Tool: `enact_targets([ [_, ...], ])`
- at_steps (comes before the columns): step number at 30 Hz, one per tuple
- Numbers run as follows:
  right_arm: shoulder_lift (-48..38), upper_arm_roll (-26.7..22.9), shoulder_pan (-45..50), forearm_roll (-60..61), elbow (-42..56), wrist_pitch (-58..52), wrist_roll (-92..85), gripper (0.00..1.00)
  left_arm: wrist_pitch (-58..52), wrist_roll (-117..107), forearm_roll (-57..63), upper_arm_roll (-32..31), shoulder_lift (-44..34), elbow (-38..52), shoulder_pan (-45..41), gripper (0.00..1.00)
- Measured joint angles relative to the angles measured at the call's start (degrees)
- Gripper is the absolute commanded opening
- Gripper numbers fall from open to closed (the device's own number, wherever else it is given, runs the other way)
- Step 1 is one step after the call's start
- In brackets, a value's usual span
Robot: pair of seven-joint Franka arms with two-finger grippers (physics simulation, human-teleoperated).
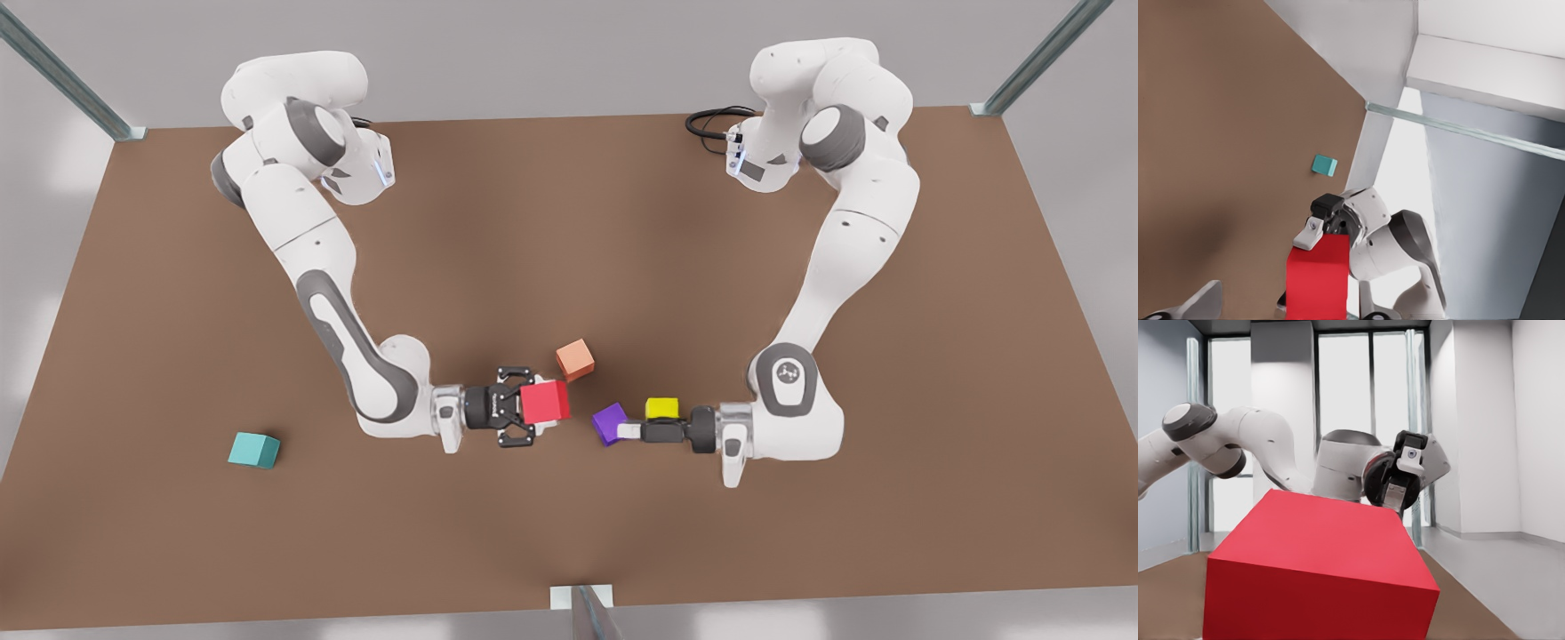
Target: Pick up red wooden cube and pass to hand red wooden cube and place in blue wooden cube
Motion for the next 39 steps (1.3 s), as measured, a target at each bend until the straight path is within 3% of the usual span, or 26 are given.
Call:
enact_targets([
  [3,-2.5,-0.4,-7.5,-12.9,-0.2,-0.6,1.6,0.50,-13.8,-1.4,24.0,-0.3,-11.6,2.2,5.1,1.00],
  [5,-7.2,-1.1,-13.6,-30.7,-2.1,-1.3,4.5,0.50,-23.1,-2.5,38.4,-0.6,-16.0,2.6,6.7,1.00],
  [8,-12.8,-4.3,-15.9,-58.9,-2.7,-2.0,10.0,0.51,-35.2,-4.4,50.2,-0.6,-21.7,2.3,9.2,1.00],
  [9,-14.1,-4.9,-16.1,-67.8,-2.8,-2.2,11.9,0.51,-37.2,-4.6,51.1,6.5,-28.2,-3.5,7.6,1.00],
  [10,-15.0,-5.6,-16.1,-75.8,-3.0,-2.3,13.8,0.50,-37.2,-4.2,50.6,18.1,-38.0,-14.8,0.8,1.00],
  [11,-15.5,-6.1,-16.2,-83.4,-3.1,-2.4,15.8,0.50,-36.9,-3.7,50.1,25.2,-44.5,-22.2,-4.7,1.00],
  [14,-15.9,-8.7,-16.2,-99.5,-3.2,-1.6,21.2,0.50,-37.4,-2.5,49.1,31.5,-47.4,-24.1,-8.9,1.00],
  [15,-15.9,-9.8,-16.3,-102.7,-3.2,-1.1,22.8,0.50,-37.7,-2.2,48.6,31.8,-45.9,-20.0,-9.6,1.00],
  [20,-13.3,-12.5,-16.9,-109.7,-3.3,2.4,29.7,0.50,-39.3,-0.3,48.1,31.3,-40.4,-8.8,-9.5,1.00],
  [27,-11.6,-13.6,-18.7,-112.0,-4.8,8.5,37.0,0.51,-40.4,1.6,48.2,31.2,-38.4,-8.0,-5.2,1.00],
  [37,-13.0,-13.5,-21.0,-112.3,-10.7,13.6,43.2,0.51,-41.7,3.3,48.1,30.6,-38.3,-8.0,-6.2,1.00],
  [38,-13.0,-13.5,-21.0,-112.2,-10.8,13.9,43.6,0.54,-41.8,3.4,48.1,30.5,-38.3,-8.0,-6.4,1.00],
  [39,-13.0,-13.5,-21.0,-112.2,-10.9,14.1,44.1,0.81,-41.8,3.5,48.1,30.5,-38.3,-8.0,-6.4,1.00],
])
